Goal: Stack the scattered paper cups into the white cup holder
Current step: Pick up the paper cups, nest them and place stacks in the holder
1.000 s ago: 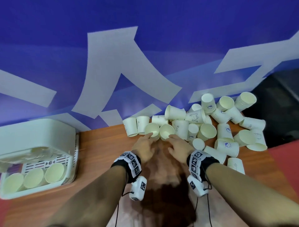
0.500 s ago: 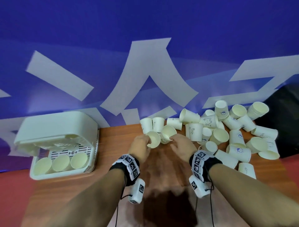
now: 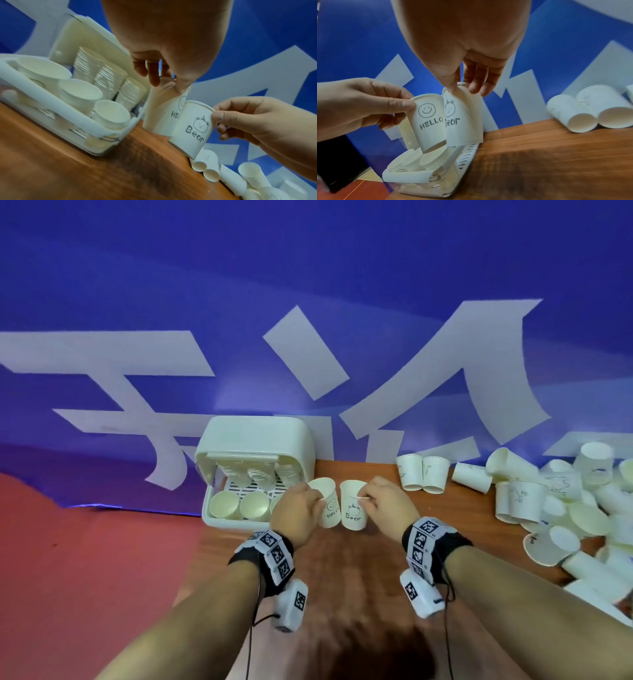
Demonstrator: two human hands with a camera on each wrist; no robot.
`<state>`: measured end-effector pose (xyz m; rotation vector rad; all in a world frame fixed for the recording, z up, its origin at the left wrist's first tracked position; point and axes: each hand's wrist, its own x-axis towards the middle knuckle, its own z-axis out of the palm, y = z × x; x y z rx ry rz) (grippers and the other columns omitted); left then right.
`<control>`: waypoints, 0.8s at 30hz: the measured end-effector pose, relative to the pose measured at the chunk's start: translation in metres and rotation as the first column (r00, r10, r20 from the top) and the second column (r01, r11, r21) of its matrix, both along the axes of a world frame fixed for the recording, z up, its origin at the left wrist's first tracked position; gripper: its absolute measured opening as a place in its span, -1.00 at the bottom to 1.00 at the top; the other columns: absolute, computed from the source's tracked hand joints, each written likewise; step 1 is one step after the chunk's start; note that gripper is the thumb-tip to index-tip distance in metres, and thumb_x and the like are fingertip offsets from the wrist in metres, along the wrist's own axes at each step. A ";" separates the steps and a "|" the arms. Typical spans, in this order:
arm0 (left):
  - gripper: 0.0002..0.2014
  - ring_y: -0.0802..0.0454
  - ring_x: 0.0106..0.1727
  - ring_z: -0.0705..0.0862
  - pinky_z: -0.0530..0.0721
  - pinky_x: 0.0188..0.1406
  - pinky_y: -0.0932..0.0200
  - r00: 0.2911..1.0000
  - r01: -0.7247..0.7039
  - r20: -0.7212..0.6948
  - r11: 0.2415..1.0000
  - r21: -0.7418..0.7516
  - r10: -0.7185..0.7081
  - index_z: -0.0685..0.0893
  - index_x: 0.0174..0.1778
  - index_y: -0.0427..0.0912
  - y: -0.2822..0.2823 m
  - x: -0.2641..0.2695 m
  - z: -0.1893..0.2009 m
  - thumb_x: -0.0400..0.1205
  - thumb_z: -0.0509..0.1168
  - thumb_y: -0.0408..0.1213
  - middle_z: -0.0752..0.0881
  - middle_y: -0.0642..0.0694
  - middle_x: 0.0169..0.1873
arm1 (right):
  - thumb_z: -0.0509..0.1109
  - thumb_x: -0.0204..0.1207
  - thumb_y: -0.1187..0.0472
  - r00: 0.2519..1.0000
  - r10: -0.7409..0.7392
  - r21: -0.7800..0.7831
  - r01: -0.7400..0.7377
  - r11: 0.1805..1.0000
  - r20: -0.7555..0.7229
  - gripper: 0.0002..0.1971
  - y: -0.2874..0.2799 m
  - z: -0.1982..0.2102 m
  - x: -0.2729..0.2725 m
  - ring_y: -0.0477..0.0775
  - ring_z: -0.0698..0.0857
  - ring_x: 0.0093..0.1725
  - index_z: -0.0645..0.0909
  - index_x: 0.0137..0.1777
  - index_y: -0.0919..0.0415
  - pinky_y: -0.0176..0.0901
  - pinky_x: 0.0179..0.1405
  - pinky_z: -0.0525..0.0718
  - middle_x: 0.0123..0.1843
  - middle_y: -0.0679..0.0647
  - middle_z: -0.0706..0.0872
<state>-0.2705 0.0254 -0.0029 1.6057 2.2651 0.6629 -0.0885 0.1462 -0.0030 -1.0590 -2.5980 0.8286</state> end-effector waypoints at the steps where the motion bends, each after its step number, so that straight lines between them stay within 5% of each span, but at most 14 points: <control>1: -0.78 -0.06 -0.07 0.62 0.57 -0.08 0.06 1.000 -0.020 0.003 1.000 0.015 0.020 0.76 -0.07 -0.15 -0.010 -0.012 0.002 0.66 0.27 -0.13 0.62 -0.07 -0.14 | 0.36 0.59 0.16 1.000 0.004 0.007 -0.004 1.000 -0.007 -0.86 -0.007 0.002 -0.013 -0.01 0.53 -0.07 0.71 0.02 0.17 -0.11 -0.04 0.54 -0.09 -0.09 0.51; 7: -0.81 -0.08 -0.16 0.59 0.56 -0.14 -0.01 0.995 -0.102 0.026 0.992 0.077 0.100 0.70 -0.14 -0.22 -0.062 -0.080 0.014 0.68 0.25 -0.22 0.61 -0.09 -0.20 | 0.30 0.62 0.12 0.998 0.056 0.012 -0.056 0.998 -0.019 -0.85 -0.044 0.010 -0.087 -0.01 0.56 -0.01 0.67 0.03 0.13 -0.07 -0.02 0.56 -0.05 -0.06 0.56; 11: -0.81 -0.08 -0.07 0.61 0.60 0.04 -0.08 0.986 -0.168 0.034 0.980 0.106 0.165 0.69 -0.16 -0.20 -0.090 -0.122 0.020 0.69 0.22 -0.25 0.63 -0.08 -0.18 | 0.27 0.64 0.11 0.993 0.107 0.027 -0.106 0.994 -0.042 -0.85 -0.060 0.016 -0.131 0.00 0.58 -0.01 0.66 0.00 0.12 -0.07 -0.02 0.55 -0.06 -0.07 0.59; 14: -0.78 -0.16 0.01 0.65 0.60 -0.05 0.02 0.974 -0.226 0.057 0.971 0.084 0.221 0.73 -0.14 -0.22 -0.105 -0.151 0.016 0.69 0.22 -0.23 0.67 -0.15 -0.08 | 0.28 0.64 0.13 0.990 0.130 0.028 -0.128 0.991 -0.060 -0.85 -0.068 0.015 -0.159 0.03 0.61 0.01 0.66 -0.04 0.12 -0.02 0.02 0.58 -0.06 -0.05 0.61; 24: -0.81 -0.07 -0.10 0.62 0.57 -0.07 0.09 0.958 -0.281 0.075 0.959 0.029 0.278 0.80 -0.13 -0.19 -0.108 -0.197 -0.019 0.65 0.29 -0.25 0.61 -0.09 -0.14 | 0.26 0.67 0.14 0.988 0.154 0.013 -0.155 0.988 0.019 -0.79 -0.078 -0.012 -0.195 0.01 0.60 0.08 0.72 0.02 0.18 -0.08 0.08 0.57 0.03 0.02 0.64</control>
